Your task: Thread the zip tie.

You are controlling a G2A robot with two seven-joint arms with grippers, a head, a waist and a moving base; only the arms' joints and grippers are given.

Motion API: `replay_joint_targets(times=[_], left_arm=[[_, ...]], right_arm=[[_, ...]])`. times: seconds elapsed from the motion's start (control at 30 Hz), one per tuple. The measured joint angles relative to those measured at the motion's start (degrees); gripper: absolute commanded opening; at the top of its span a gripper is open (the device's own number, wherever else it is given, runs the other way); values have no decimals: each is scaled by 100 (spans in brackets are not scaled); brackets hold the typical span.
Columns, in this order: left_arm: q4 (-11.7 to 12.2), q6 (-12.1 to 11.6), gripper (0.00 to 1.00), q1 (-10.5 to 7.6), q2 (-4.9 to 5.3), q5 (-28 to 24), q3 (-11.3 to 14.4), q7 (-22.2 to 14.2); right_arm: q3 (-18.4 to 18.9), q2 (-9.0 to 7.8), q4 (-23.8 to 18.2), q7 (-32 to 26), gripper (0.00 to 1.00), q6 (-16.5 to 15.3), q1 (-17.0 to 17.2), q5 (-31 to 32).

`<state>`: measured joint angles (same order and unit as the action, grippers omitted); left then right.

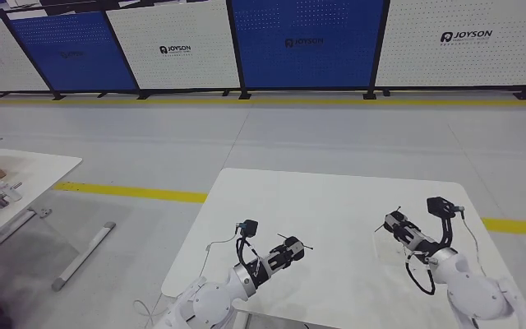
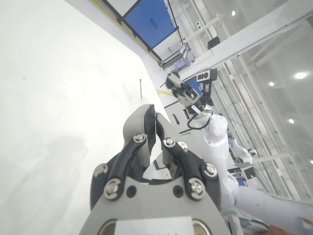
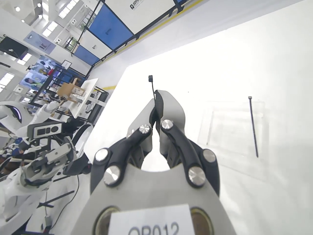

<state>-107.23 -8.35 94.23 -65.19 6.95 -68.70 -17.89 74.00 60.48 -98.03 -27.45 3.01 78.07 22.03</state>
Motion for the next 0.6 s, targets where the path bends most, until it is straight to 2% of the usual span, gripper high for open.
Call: replay_joint_targets(times=[0.13,0.6], left_arm=[[0,0,0,0,0,0,0,0],[6,50,0,-23,0,47,-13,41]], right_arm=[[-315,74,218,138,0,191,-145,-19],[-309,73,218,128,0,187,-146,-26]])
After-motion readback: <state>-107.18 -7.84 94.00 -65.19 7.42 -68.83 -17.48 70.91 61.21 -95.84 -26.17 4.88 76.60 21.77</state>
